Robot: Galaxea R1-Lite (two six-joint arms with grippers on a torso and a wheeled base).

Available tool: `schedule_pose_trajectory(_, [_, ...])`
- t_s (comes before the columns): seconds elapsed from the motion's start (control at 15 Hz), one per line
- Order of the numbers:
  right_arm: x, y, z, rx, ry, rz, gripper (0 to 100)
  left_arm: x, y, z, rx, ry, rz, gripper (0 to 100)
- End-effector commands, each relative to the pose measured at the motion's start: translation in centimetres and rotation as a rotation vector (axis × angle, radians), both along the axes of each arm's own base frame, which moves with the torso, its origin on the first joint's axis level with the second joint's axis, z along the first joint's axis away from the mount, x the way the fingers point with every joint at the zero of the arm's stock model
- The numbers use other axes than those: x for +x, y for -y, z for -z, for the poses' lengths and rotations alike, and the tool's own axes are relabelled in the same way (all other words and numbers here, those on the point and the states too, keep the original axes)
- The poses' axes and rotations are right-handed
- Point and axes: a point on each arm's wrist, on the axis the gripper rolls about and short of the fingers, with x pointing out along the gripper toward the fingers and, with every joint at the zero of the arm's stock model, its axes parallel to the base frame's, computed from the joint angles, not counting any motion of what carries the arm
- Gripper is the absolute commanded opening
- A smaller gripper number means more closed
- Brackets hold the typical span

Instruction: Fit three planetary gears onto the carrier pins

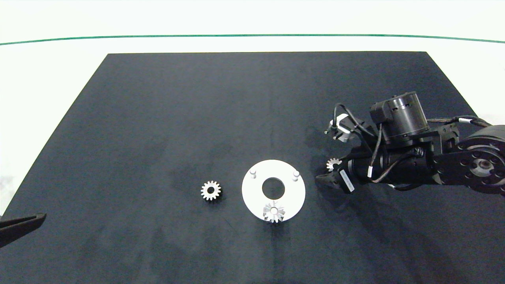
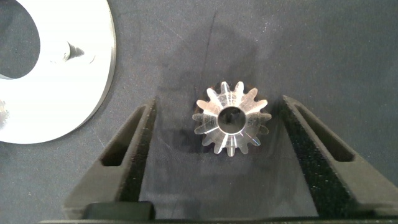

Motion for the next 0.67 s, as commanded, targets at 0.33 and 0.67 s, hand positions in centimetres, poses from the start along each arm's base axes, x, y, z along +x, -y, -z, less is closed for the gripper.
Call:
schedule_pose_trajectory(0.33, [0.21,0.06,0.15,-0.002,-0.005,-0.001,66,-0.04,-0.01,0.04,0.003,-0.003,0.0,100])
schedule_pose_trajectory(0.67, [0.38,0.03,0.24,0.001,-0.006,-0.001,55,-0.05,-0.01,0.05,0.003,-0.005,0.0,100])
